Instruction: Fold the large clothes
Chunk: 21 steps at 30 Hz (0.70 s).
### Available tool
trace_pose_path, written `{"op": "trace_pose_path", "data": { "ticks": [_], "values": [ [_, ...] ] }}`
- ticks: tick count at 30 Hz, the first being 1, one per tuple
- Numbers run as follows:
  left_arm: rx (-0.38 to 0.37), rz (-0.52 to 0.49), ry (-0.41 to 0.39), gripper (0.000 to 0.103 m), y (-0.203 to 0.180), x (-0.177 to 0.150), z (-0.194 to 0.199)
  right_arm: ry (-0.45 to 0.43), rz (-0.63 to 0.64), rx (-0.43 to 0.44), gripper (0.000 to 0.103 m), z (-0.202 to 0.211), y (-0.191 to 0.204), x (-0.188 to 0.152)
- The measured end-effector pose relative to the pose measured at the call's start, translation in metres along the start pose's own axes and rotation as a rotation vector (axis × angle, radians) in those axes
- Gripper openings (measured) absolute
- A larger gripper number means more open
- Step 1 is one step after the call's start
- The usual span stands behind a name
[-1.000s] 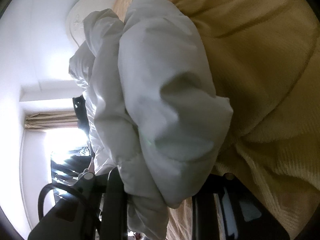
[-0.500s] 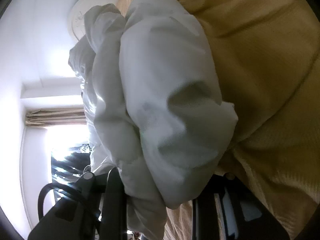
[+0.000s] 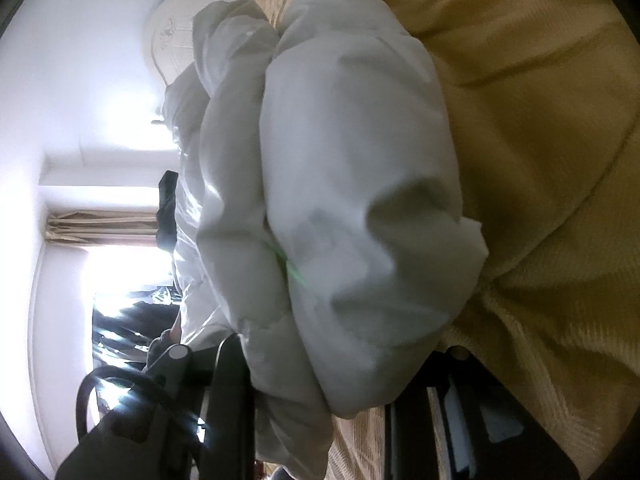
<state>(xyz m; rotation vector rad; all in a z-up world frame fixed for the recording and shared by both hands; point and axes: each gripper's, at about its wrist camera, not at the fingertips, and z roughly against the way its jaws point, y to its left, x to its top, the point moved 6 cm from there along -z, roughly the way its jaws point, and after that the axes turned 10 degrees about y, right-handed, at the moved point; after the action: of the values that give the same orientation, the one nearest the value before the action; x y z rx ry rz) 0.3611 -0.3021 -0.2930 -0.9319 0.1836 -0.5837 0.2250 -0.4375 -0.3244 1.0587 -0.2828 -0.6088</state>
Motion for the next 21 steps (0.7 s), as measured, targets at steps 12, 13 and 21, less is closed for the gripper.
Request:
{"op": "trace_pose_path", "data": {
  "ticks": [12, 13, 21],
  "values": [
    [0.093, -0.055, -0.179, 0.017, -0.065, -0.075, 0.176, 0.017, 0.183, 0.057, 0.019, -0.013, 0.116, -0.038],
    [0.116, -0.062, -0.194, 0.017, -0.071, -0.086, 0.19, 0.024, 0.198, 0.063, 0.019, -0.016, 0.128, -0.043],
    [0.235, 0.016, -0.173, 0.018, -0.045, -0.178, 0.206, 0.088, 0.282, 0.069, 0.02, -0.056, 0.175, -0.118]
  ]
}}
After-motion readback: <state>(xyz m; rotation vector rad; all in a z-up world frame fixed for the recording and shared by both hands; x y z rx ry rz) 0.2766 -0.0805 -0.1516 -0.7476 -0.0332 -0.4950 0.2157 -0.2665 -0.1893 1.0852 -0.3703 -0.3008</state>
